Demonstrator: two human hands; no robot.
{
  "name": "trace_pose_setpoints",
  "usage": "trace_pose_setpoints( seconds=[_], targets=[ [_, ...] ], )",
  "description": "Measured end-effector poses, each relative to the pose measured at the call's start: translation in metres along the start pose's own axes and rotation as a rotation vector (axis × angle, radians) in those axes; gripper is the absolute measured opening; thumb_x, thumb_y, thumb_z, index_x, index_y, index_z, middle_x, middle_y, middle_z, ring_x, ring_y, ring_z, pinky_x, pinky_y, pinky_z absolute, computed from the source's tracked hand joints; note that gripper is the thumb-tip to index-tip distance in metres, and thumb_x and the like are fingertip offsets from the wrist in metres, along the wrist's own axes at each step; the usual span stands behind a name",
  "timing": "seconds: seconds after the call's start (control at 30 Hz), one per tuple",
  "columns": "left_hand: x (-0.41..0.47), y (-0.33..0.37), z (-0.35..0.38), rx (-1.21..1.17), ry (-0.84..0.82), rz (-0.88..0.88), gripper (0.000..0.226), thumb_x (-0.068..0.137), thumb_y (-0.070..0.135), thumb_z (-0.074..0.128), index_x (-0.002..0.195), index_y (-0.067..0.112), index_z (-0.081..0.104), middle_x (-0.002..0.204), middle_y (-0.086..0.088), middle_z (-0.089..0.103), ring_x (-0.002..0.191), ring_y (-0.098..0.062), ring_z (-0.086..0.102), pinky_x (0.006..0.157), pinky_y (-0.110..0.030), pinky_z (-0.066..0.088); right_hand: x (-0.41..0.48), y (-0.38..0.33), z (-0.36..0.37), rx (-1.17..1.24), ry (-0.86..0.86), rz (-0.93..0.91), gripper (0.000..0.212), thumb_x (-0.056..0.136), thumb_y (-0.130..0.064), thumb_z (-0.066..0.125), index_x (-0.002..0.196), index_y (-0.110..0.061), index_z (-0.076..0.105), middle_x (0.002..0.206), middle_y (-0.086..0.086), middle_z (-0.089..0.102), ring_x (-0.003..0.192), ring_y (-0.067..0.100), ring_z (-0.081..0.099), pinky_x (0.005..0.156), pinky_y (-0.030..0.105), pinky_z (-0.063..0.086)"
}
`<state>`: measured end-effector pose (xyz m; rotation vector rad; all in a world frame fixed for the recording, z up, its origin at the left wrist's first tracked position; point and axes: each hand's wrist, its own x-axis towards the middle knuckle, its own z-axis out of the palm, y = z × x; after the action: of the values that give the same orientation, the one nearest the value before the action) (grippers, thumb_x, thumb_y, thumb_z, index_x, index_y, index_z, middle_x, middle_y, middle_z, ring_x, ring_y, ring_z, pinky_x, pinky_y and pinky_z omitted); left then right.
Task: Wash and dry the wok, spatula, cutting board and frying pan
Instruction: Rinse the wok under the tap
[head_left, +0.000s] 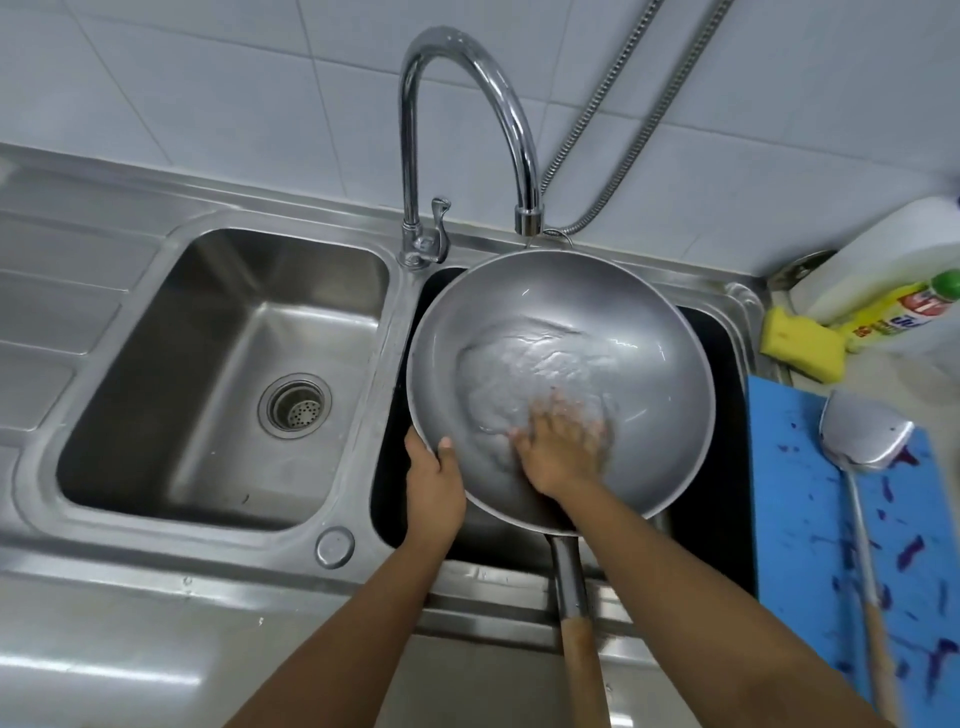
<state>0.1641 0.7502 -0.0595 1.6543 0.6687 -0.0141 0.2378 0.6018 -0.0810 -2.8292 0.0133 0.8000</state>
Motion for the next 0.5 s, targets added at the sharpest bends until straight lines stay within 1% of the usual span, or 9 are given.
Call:
trace_pose_setpoints(
  seconds=[0.07,0.1,0.17,0.23,0.3,0.37,0.43,0.47,0.5],
  targets=[
    [0.0,0.0,0.0,-0.007,-0.01,-0.002,0.046,0.103,0.028,0.039,0.146,0.016,0.027,0.119,-0.004,0.062,0.102,-0.019,0.062,0.088,-0.033,0.051,-0.008,0.02,-0.005,-0.095,-0.015,0.123,0.071,0.1,-0.058,0.016,0.157,-0.02,-0.004,0.162,0.006,-0.019,0.148,0.028,-0.021,0.117,0.053,-0.015],
    [0.0,0.0,0.0,-0.006,-0.009,0.001,0.045,0.103,0.028,0.039,0.145,0.016,0.027,0.119,-0.005,0.062,0.102,-0.02,0.062,0.088,-0.033,0.05,-0.014,0.021,-0.005,-0.118,-0.038,0.12,0.073,0.099,-0.06,0.016,0.157,-0.019,-0.004,0.161,0.007,-0.019,0.147,0.029,-0.021,0.116,0.054,-0.016],
    [0.0,0.001,0.0,0.006,0.002,0.007,0.044,0.103,0.027,0.039,0.144,0.014,0.028,0.119,-0.007,0.063,0.1,-0.022,0.062,0.087,-0.034,0.051,-0.031,0.009,-0.005,-0.085,-0.153,-0.005,0.074,0.098,-0.063,0.018,0.157,-0.024,-0.003,0.162,0.005,-0.017,0.148,0.028,-0.019,0.115,0.055,-0.015],
    [0.0,0.002,0.0,0.015,0.009,0.013,0.043,0.103,0.027,0.039,0.143,0.014,0.029,0.118,-0.01,0.063,0.099,-0.024,0.063,0.088,-0.038,0.052,-0.047,-0.003,-0.005,-0.042,-0.317,-0.162,0.07,0.098,-0.065,0.017,0.156,-0.032,-0.003,0.163,-0.001,-0.015,0.148,0.026,-0.018,0.117,0.053,-0.012],
    [-0.001,0.002,0.0,0.017,0.003,0.016,0.044,0.103,0.028,0.039,0.143,0.013,0.028,0.118,-0.01,0.063,0.1,-0.024,0.063,0.089,-0.04,0.053,-0.051,0.002,-0.011,-0.1,-0.372,-0.215,0.066,0.098,-0.065,0.015,0.155,-0.036,-0.005,0.163,-0.005,-0.013,0.149,0.025,-0.015,0.117,0.055,-0.011],
    [-0.001,0.002,-0.001,0.017,-0.003,0.016,0.046,0.103,0.028,0.039,0.145,0.013,0.026,0.119,-0.01,0.062,0.1,-0.023,0.062,0.089,-0.037,0.052,-0.046,0.019,-0.018,-0.209,-0.286,-0.111,0.066,0.098,-0.064,0.015,0.154,-0.038,-0.005,0.163,-0.005,-0.012,0.15,0.026,-0.012,0.114,0.059,-0.012],
    [-0.001,0.001,-0.001,0.003,-0.009,0.012,0.048,0.104,0.028,0.039,0.147,0.013,0.025,0.118,-0.008,0.061,0.1,-0.022,0.061,0.088,-0.034,0.05,-0.042,0.031,-0.021,-0.287,-0.181,0.072,0.066,0.098,-0.062,0.016,0.155,-0.035,-0.005,0.163,0.0,-0.014,0.149,0.03,-0.013,0.113,0.062,-0.012],
    [-0.001,0.001,-0.001,-0.003,-0.012,0.01,0.048,0.104,0.027,0.039,0.147,0.013,0.024,0.118,-0.007,0.061,0.1,-0.022,0.061,0.087,-0.033,0.049,-0.043,0.028,-0.02,-0.275,-0.168,0.128,0.067,0.099,-0.061,0.016,0.155,-0.032,-0.005,0.163,0.002,-0.015,0.149,0.031,-0.013,0.113,0.063,-0.012],
    [0.0,0.0,-0.001,-0.004,-0.013,0.011,0.048,0.104,0.027,0.039,0.147,0.013,0.025,0.117,-0.007,0.061,0.1,-0.022,0.061,0.087,-0.033,0.049,-0.046,0.02,-0.016,-0.228,-0.18,0.137,0.068,0.098,-0.06,0.016,0.156,-0.03,-0.004,0.163,0.003,-0.014,0.149,0.032,-0.012,0.114,0.062,-0.012]
  ],
)
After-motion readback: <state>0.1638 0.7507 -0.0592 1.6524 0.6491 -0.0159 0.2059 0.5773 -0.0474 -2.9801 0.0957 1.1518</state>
